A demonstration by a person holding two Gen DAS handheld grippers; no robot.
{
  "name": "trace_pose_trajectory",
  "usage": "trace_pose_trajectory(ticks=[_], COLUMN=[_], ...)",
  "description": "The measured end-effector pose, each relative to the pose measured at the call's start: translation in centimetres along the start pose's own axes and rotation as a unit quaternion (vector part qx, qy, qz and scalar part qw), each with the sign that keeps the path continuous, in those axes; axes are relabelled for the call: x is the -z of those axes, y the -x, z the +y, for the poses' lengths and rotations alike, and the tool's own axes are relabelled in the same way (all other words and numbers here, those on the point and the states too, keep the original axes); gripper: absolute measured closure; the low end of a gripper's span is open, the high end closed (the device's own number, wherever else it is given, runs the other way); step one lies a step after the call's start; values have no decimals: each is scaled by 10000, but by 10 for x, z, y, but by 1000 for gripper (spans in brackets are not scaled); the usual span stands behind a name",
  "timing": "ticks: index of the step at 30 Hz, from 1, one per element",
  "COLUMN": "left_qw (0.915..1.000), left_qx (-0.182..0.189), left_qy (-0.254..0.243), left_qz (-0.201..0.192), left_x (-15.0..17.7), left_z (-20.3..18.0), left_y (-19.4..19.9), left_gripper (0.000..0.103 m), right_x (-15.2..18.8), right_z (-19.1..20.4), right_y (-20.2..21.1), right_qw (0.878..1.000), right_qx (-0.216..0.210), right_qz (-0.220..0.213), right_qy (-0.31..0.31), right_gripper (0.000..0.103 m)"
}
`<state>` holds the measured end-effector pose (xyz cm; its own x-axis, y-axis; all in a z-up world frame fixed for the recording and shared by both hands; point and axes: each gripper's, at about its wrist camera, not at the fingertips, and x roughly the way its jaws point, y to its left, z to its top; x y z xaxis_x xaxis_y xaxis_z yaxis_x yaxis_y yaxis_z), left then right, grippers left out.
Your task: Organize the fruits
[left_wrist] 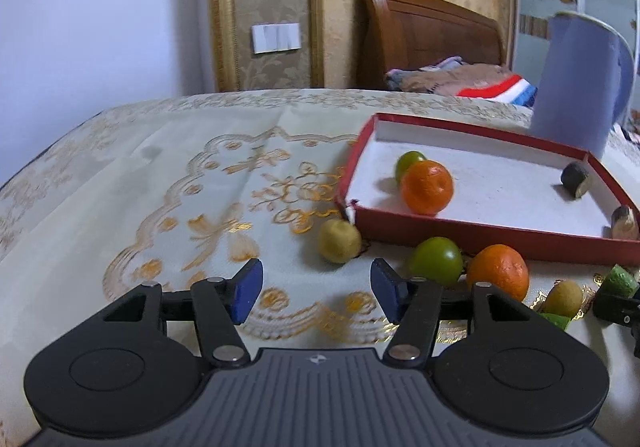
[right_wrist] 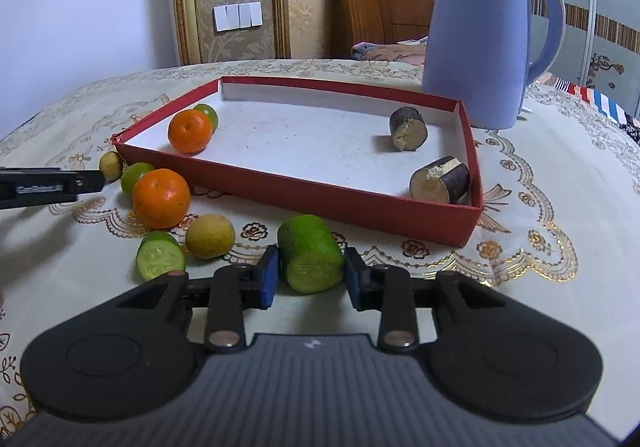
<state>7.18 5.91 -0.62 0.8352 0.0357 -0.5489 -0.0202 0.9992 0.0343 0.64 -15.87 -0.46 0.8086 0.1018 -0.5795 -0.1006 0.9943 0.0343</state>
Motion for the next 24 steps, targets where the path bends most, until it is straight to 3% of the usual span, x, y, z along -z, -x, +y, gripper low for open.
trace_pose_trajectory(ticks=[5, 13, 24], left_qw=[9997, 9994, 9994], left_qx=[-138, 40, 182], left_qy=[-203, -43, -61], left_qz=[49, 339, 303], left_x=[-6, -11, -12], left_z=[-6, -2, -1], left_y=[-13, -31, -35], left_gripper=[44, 44, 44], right_x=[0, 1, 1], right_z=[2, 2, 3], right_y=[-1, 0, 0], right_qw=[10000, 10000, 9999], right_qx=[39, 47, 72], right_qz=[0, 0, 3], right_qy=[57, 74, 106], right_gripper=[71, 71, 71])
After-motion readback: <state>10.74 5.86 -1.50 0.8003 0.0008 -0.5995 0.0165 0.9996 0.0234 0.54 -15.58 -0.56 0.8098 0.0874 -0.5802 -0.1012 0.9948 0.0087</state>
